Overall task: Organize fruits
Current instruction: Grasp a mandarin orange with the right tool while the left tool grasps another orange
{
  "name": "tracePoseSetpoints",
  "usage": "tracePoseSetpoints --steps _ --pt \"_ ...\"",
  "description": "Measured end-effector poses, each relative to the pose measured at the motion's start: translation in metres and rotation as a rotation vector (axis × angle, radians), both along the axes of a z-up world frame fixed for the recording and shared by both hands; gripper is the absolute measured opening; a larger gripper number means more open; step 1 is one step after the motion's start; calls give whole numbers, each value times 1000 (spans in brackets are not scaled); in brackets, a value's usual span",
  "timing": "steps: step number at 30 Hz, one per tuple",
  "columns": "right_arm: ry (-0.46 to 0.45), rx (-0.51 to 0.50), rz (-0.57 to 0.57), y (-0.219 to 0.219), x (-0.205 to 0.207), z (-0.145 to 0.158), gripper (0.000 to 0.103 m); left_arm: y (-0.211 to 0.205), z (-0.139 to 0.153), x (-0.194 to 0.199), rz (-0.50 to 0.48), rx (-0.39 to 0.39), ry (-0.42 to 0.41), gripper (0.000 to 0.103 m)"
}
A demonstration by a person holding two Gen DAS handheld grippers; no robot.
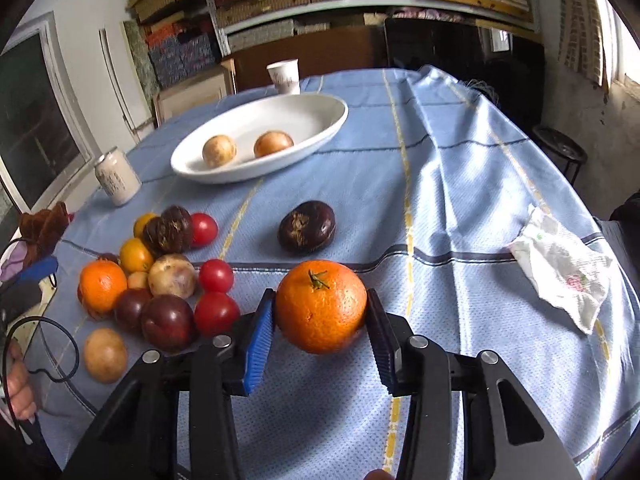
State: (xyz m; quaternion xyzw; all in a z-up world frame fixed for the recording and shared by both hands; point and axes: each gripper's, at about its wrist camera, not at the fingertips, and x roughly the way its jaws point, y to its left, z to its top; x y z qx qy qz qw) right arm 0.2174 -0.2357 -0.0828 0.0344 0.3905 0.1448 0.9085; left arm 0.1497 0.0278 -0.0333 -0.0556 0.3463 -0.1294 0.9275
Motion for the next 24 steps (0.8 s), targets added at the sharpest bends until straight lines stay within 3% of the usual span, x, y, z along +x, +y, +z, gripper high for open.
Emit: tracePoseSetpoints --steps 4,8,10,14,18,20,24 --pt "6 25 2 -3 -2 -1 45 -16 -10 19 -30 65 68 76" --pt "-6 37 -3 -5 -4 0 45 -19 -23 29 -24 68 115 74" --pt "-6 37 0 -5 -4 0 45 -18 -26 32 -22 62 128 65" --pt "-6 36 11 -4 -4 0 45 -17 -32 38 -23 53 158 60" --pt "-2 45 4 -6 -4 -1 45 -20 -34 38 -33 61 164 60" --pt "5 47 2 -7 -2 -1 45 -22 -35 38 -43 67 167 52" --pt "9 43 -2 -6 -2 -2 45 -23 -35 36 -42 71 164 48"
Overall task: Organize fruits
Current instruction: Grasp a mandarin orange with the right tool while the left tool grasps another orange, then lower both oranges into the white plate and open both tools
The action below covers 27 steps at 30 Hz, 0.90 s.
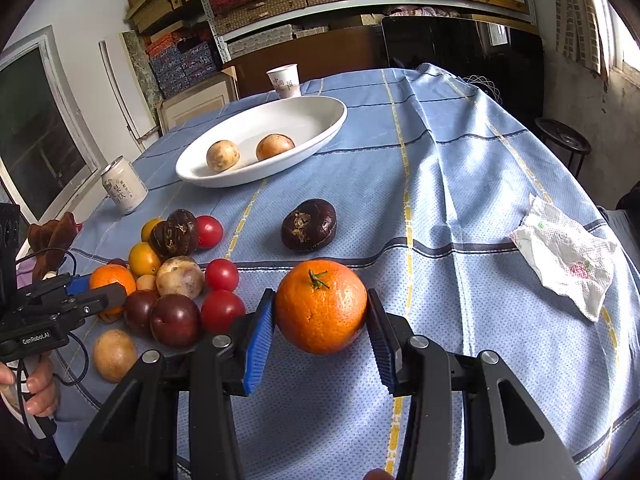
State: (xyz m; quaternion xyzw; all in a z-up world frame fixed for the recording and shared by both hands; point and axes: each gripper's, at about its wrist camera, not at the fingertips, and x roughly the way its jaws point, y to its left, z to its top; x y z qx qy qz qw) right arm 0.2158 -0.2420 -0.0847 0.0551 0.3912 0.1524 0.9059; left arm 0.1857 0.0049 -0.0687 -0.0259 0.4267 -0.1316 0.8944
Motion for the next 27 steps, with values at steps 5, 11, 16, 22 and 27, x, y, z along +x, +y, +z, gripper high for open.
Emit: tracePoseSetpoints --steps 5,11,16,22,27 --pt "2 -13 2 3 0 -1 45 1 1 -1 1 -6 5 48" --pt "-11 -30 81 16 12 20 45 12 30 15 -23 -67 22 48" --pt "-106 19 136 39 49 55 45 19 59 74 8 -96 22 48" --pt "-74 66 213 87 123 52 45 26 59 176 117 -54 47 48" --pt "-20 64 240 111 159 40 45 40 40 235 187 -13 102 48"
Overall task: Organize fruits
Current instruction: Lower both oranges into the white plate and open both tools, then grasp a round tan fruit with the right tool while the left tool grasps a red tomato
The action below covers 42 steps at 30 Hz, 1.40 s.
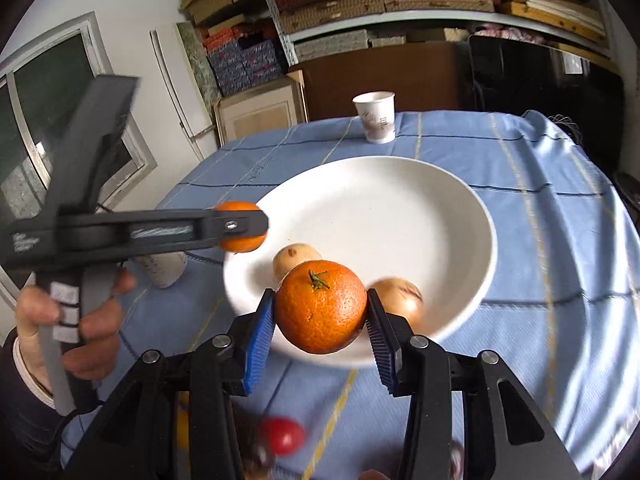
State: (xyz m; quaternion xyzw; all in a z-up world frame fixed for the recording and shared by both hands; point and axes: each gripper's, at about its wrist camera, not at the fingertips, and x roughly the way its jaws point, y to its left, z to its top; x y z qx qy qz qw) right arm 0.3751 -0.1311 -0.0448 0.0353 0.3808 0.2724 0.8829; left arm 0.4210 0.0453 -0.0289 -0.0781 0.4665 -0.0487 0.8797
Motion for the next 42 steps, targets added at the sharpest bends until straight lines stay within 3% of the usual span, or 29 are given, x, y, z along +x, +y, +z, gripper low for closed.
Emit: tracePoseSetpoints --steps 4,8,9,10,12,15,22,26,30,33,39,42 --pt "27 -17 23 13 10 -10 45 4 -13 21 13 -20 36 48" --pt "24 -25 34 18 10 -11 47 -1 -21 26 16 25 56 50" --pt "16 -20 36 17 7 -9 52 -1 -20 25 20 34 53 64" --pt "6 -15 33 15 4 -5 59 -1 -18 21 24 39 40 71" --pt "-27 6 26 7 -11 6 60 0 -4 5 41 68 -25 84" --pt "-65 27 25 -5 -40 19 60 -2 10 -26 16 91 -71 84" --pt "-145 48 115 -28 -157 25 66 -1 21 -132 -55 62 -152 85" --pt "-145 52 118 -31 -206 9 68 0 18 -193 -75 68 -214 96" --pt "-64 55 136 -24 -223 -13 68 2 4 -239 -97 83 -226 96" --pt "-55 0 165 -9 -231 -23 68 7 -9 -257 -111 91 -218 96" --pt "-56 -39 191 15 -232 -26 67 24 -25 -274 -137 48 -232 96" --pt "-28 -51 182 20 -227 -31 57 30 -26 -274 -132 15 -245 96"
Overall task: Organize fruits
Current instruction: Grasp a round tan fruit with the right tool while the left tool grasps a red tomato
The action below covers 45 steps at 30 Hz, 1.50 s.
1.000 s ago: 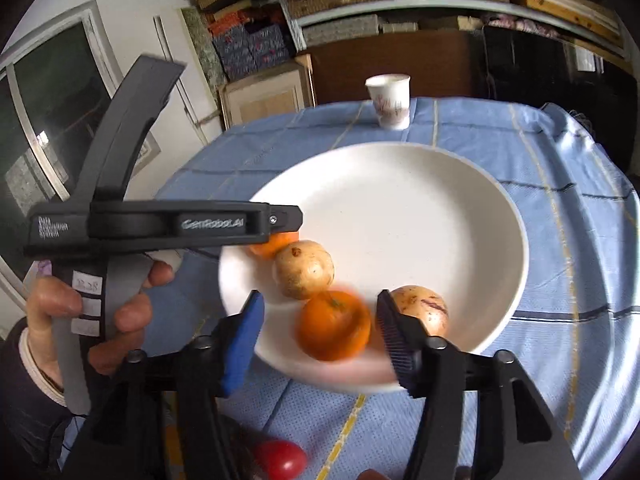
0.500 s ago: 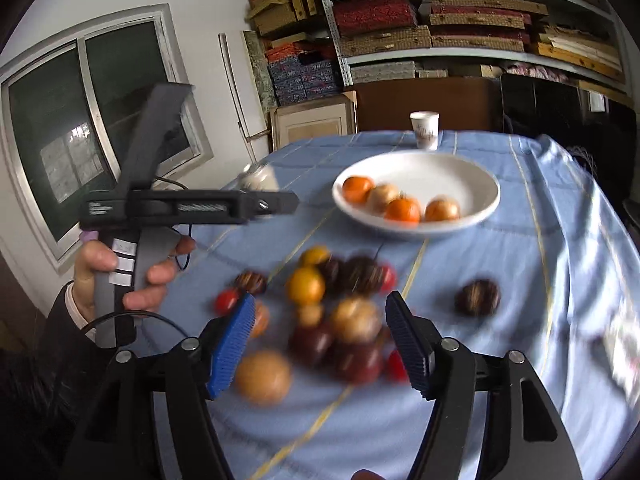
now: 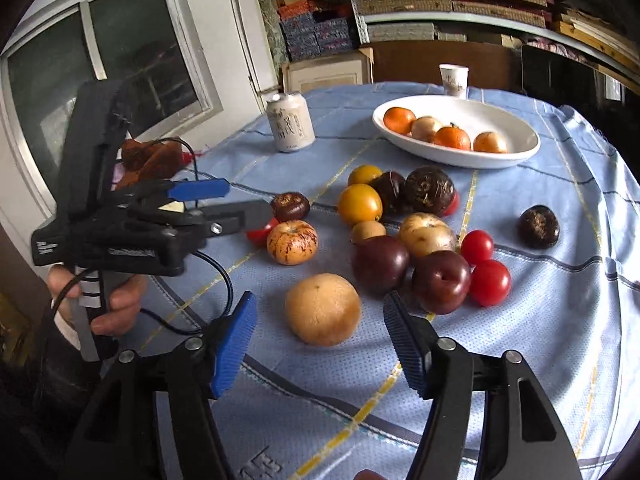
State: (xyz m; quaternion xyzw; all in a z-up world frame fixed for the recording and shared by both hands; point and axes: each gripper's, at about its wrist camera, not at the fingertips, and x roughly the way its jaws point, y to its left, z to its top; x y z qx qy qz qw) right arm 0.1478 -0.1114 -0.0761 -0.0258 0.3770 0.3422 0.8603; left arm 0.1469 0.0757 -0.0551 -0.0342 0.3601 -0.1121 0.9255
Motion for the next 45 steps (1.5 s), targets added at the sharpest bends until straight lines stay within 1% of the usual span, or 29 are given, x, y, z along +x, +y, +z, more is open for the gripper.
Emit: tracePoseSetpoints --steps 2,5,9,10,11,12,15,17,19,21,22,23,24,29,32,38,42,45 --pt "13 -6 -4 3 3 -2 53 4 1 0 6 -25 -5 96" --pt "32 -19 3 7 6 -5 52 8 0 1 18 -40 -5 96" --pt "56 -51 14 13 8 -9 52 7 -1 2 21 -30 3 96" --pt "61 -56 16 14 9 -10 50 6 -2 2 19 -26 5 96" --pt "65 -65 16 15 10 -12 45 5 -3 2 18 -21 7 96" --pt "67 -67 14 16 10 -12 45 4 -3 2 18 -16 9 96" --pt "56 -42 14 11 8 -10 44 5 -5 4 18 -23 19 96" --pt "57 40 12 -2 7 -8 44 8 -7 5 24 -32 30 96" --pt "59 91 -21 -15 7 -8 44 13 -10 8 37 -55 51 91" --pt "91 130 -49 -28 11 -13 44 21 -16 13 51 -94 89 74" --pt "108 144 -55 -32 12 -15 44 24 -19 16 62 -110 111 72" --pt "124 159 -60 -36 14 -18 44 26 -21 18 68 -120 126 65" --pt "135 175 -64 -39 15 -19 44 28 -24 20 75 -131 144 63" --pt "113 173 -58 -38 11 -18 44 26 -27 21 61 -131 151 61" --pt "101 161 -58 -36 10 -18 44 24 -29 23 53 -133 162 52" --pt "114 172 -55 -39 10 -19 44 25 -30 23 57 -145 164 46" --pt "117 177 -53 -39 10 -19 45 31 -33 25 71 -175 180 46" --pt "125 182 -51 -39 11 -20 45 25 -34 26 59 -145 184 46"
